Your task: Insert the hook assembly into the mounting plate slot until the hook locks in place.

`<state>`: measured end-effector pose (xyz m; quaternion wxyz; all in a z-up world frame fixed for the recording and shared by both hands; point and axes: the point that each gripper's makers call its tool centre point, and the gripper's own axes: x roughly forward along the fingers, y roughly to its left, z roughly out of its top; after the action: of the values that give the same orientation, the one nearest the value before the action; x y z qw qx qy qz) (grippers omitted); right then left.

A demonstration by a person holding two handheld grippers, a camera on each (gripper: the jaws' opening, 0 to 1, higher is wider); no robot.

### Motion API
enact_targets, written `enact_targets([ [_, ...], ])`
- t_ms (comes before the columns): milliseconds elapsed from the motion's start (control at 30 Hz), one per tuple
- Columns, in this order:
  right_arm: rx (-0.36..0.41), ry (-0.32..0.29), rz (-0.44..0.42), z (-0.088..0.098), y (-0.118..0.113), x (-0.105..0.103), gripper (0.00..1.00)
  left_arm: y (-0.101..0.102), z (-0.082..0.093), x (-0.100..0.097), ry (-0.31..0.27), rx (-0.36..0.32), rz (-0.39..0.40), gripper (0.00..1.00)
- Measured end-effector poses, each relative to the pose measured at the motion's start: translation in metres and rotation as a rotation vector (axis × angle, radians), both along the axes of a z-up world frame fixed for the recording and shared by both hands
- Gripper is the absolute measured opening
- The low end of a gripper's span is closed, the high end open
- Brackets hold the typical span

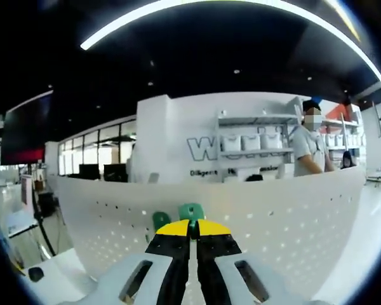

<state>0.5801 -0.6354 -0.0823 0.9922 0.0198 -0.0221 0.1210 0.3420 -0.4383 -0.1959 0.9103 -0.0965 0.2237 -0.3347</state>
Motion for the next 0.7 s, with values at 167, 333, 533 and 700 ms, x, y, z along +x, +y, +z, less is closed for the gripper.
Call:
enact_targets([
  [167,0.02,-0.017,-0.022,0.0039,-0.0049,0.0021,0.0,0.0002,0.0001,0.0007,0.0,-0.001,0.001,0.99],
  [333,0.025,-0.022,-0.047,0.0033,-0.0096,0.0062,0.0,0.0017,0.0005,0.0015,0.001,-0.003,0.005,0.99],
  [533,0.022,-0.028,-0.06,0.0002,-0.0075,0.006,0.0,0.0047,0.0006,0.0029,0.001,-0.006,0.015,0.98],
  [700,0.03,-0.031,-0.065,-0.0041,-0.0086,0.01,0.0,0.0077,-0.0015,0.0038,0.006,-0.009,0.021,0.98],
])
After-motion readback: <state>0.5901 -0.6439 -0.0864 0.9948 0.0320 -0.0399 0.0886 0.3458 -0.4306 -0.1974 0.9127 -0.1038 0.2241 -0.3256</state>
